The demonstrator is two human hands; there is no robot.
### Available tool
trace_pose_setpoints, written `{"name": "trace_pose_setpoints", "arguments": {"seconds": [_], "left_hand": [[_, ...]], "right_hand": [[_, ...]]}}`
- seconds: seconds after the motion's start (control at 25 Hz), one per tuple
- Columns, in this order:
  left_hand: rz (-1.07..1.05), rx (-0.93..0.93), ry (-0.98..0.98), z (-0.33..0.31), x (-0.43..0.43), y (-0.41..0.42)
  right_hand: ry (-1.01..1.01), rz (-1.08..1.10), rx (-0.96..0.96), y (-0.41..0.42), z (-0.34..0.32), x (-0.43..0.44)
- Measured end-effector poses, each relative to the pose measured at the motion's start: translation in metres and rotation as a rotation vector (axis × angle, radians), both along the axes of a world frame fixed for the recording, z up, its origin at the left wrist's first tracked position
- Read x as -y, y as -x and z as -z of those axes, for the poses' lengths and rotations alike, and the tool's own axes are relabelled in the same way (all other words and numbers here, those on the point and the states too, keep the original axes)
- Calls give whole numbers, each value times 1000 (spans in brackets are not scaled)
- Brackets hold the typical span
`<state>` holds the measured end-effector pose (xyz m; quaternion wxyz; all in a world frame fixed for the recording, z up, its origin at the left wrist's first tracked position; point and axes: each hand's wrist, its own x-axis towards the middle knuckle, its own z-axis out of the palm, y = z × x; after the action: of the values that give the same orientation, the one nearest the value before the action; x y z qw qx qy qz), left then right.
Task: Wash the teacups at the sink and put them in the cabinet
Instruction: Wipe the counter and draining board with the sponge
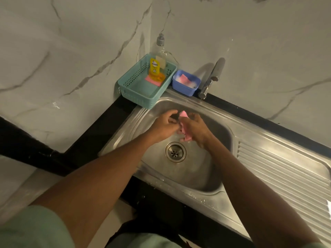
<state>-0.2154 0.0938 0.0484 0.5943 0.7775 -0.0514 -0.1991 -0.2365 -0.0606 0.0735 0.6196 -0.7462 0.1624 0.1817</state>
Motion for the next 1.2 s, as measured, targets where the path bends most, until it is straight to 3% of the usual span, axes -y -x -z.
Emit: {"name": "trace_pose_setpoints", "arguments": {"seconds": [0.16,0.28,0.48,0.6,0.72,0.8,0.84,0.92,0.96,1.0,1.12,1.2], "left_hand": [[-1,-57,23,10,15,17],[-22,-75,-22,15,34,35],[70,2,-138,14,59,66],[109,-69,4,0,66,80],[246,-154,44,-8,64,100],[385,-46,-104,-10,58,113],[404,20,-180,-11,52,119],[372,107,-260,-10,27,128],[364,123,-274,-8,8,131],[368,130,-285,-5,-9,133],[364,146,-326,8,-68,138],[334,162,-337,16,-99,140]], "right_hand": [[-176,-71,-164,34,13,17],[-180,-8,-97,67,29,46],[-246,295,60,110,36,79],[-532,567,84,132,31,79],[-681,611,1,168,23,46],[-451,625,87,184,28,37],[-173,586,185,193,32,41],[585,434,284,218,45,64],[865,361,220,233,57,75],[1021,293,83,249,70,83],[1152,189,-307,274,115,69],[1150,230,-382,260,115,34]]}}
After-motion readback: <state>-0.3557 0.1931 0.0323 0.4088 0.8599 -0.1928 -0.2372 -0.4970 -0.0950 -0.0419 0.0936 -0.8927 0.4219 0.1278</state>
